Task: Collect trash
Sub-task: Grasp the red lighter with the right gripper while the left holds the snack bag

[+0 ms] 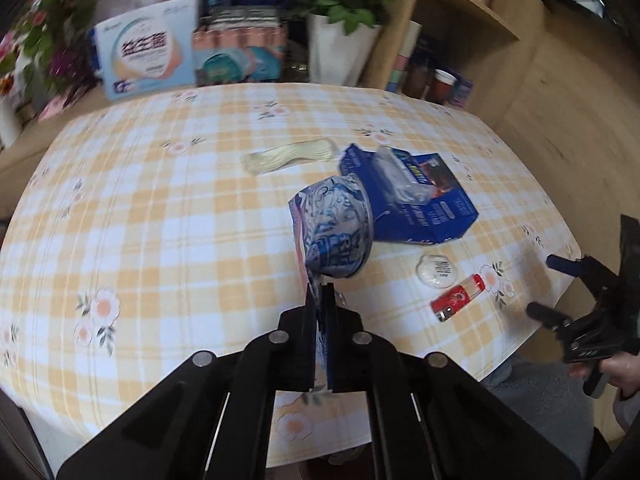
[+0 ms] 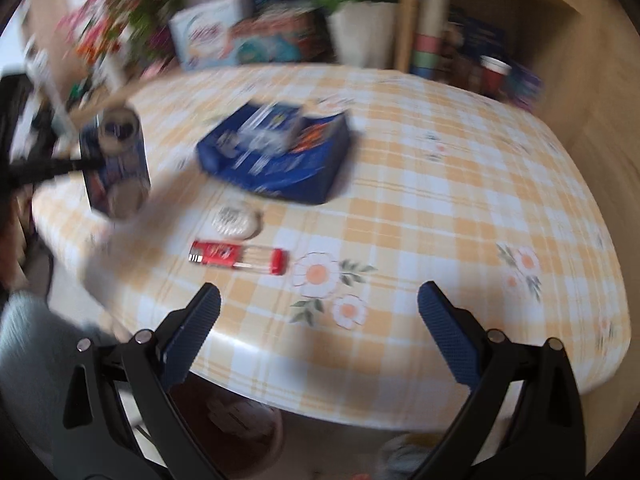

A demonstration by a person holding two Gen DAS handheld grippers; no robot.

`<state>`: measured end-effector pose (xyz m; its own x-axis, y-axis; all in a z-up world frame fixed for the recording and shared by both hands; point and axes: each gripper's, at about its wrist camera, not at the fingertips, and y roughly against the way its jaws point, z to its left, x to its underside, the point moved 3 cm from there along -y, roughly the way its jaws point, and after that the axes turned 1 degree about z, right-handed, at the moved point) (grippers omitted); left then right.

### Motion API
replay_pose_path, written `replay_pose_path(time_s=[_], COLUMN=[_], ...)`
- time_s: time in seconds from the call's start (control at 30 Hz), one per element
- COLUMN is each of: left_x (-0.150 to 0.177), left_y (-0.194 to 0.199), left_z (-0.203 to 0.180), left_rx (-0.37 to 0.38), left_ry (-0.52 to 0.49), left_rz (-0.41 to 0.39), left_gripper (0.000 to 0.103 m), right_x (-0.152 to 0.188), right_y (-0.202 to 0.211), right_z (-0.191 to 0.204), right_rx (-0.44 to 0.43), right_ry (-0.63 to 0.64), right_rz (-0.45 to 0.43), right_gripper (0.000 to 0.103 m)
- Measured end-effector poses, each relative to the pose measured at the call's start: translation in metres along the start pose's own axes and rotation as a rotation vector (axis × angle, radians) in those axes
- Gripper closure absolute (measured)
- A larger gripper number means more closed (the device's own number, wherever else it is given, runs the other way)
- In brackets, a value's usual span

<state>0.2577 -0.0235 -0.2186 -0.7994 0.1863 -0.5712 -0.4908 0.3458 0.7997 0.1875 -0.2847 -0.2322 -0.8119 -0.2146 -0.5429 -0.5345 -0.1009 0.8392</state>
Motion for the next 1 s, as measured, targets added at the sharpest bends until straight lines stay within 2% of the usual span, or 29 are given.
replay_pose_path(time_s=[0.17, 0.33, 0.47, 0.5, 0.6, 0.7, 0.8, 1.0], left_x=[0.008, 0.015, 0.019, 0.019, 0.022, 0.022, 0.023, 0.026], left_y=[0.018, 0.028, 0.027, 0.026, 0.022, 0.018, 0.014, 0.011], left_z=[0.018, 0.020, 0.020, 0.019, 0.016, 0.011, 0.007, -0.002], left_rx=[0.036, 0.053, 0.069, 0.074, 0.088, 0.094, 0.101, 0.118], left_ry=[0.057, 0.052, 0.060, 0.064, 0.065, 0.059, 0.059, 0.049], left_rz=[0.006, 0.019, 0.028, 0.029, 0.036, 0.044, 0.049, 0.060], left_gripper=[0.099, 0.099, 0.099, 0.099, 0.099, 0.099, 0.099, 0.099], right_x=[-0.013, -0.026, -0.034, -0.035, -0.035, -0.033, -0.028, -0.023], right_y=[-0.034, -0.056, -0.067, -0.067, -0.066, -0.064, -0.059, -0.057], right_z=[0.029, 0.042, 0.045, 0.045, 0.045, 0.049, 0.053, 0.051], right_rx=[0.008, -0.008, -0.058, -0.073, -0.123, -0.154, -0.164, -0.172], right_ry=[0.196, 0.265, 0.257, 0.249, 0.219, 0.217, 0.241, 0.216], right_rz=[0.056, 0.090, 0.119, 0.121, 0.130, 0.131, 0.128, 0.106], right_gripper=[0.006, 0.008, 0.024, 0.033, 0.050, 0.062, 0.070, 0.070])
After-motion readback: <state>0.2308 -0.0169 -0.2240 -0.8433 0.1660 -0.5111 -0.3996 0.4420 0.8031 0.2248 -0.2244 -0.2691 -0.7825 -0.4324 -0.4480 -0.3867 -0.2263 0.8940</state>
